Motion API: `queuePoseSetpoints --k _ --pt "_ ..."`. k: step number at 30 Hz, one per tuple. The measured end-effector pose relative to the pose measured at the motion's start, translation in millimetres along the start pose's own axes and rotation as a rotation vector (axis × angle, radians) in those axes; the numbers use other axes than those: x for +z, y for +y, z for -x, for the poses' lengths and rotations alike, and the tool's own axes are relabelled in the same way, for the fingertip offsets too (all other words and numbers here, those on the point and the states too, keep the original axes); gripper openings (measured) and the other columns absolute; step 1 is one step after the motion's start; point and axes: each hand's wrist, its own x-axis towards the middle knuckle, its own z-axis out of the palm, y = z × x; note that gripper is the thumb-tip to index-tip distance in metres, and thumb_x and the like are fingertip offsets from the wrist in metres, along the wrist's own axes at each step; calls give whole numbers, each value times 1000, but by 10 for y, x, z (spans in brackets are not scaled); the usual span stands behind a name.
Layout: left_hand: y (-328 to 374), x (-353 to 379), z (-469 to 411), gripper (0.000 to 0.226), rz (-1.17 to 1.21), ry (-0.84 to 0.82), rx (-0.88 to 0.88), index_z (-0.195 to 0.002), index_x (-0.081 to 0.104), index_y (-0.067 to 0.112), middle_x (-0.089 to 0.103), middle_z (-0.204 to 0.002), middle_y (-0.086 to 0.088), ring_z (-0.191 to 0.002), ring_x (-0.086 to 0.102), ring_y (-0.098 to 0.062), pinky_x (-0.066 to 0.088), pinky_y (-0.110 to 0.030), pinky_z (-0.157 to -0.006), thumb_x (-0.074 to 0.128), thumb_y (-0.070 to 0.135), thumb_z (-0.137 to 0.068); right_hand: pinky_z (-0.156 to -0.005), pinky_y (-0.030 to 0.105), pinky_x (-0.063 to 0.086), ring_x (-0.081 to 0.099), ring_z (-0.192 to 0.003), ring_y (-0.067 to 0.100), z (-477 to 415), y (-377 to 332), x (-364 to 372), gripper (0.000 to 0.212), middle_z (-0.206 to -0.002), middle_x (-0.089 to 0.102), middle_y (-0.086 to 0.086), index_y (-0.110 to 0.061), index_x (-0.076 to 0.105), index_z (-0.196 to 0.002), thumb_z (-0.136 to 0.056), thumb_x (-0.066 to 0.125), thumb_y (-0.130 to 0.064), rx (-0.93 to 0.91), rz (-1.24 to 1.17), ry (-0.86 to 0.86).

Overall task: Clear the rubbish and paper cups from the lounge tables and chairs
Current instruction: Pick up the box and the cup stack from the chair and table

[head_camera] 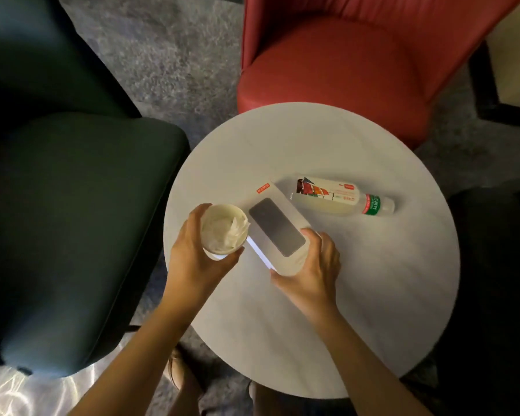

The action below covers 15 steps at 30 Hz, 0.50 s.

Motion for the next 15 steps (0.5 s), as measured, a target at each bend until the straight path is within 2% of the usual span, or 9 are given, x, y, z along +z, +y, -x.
queuePoseSetpoints --k 4,7,9,12,15 --pt "-85 223 98 80 -58 -79 42 -126 44 6 57 -119 -14 -98 53 -20 42 -26 -82 85 24 -59 -93 42 36 45 -115 31 91 188 15 94 -125 47 12 -17 45 -127 -46 83 -44 32 40 -57" --pt "-156 341 112 80 -83 -77 45 -126 44 6 57 -119 -15 -97 50 -17 41 -25 -81 84 27 -59 -99 47 31 37 -126 31 104 241 -4 96 -137 40 14 -19 43 -132 -51 79 -55 41 6 -116" --pt "-186 387 129 80 -72 -68 28 -126 44 7 57 -119 -14 -96 48 -14 42 -24 -81 83 28 -60 -100 47 28 34 -129 34 99 257 -64 90 -141 38 16 -15 45 -132 -57 71 -58 35 -47 -84" --pt "-189 439 152 79 -44 -73 16 -127 42 8 56 -120 -13 -95 48 -15 44 -25 -79 83 27 -62 -96 40 26 43 -121 33 -31 352 -225 80 -133 47 17 -7 48 -128 -63 71 -48 34 -103 -1" --pt "-173 468 162 79 -20 -77 7 -127 40 9 54 -121 -13 -96 48 -15 44 -25 -80 82 25 -63 -102 38 23 41 -123 26 -168 427 -315 81 -134 47 10 -13 38 -134 -69 74 -46 23 -103 -220"
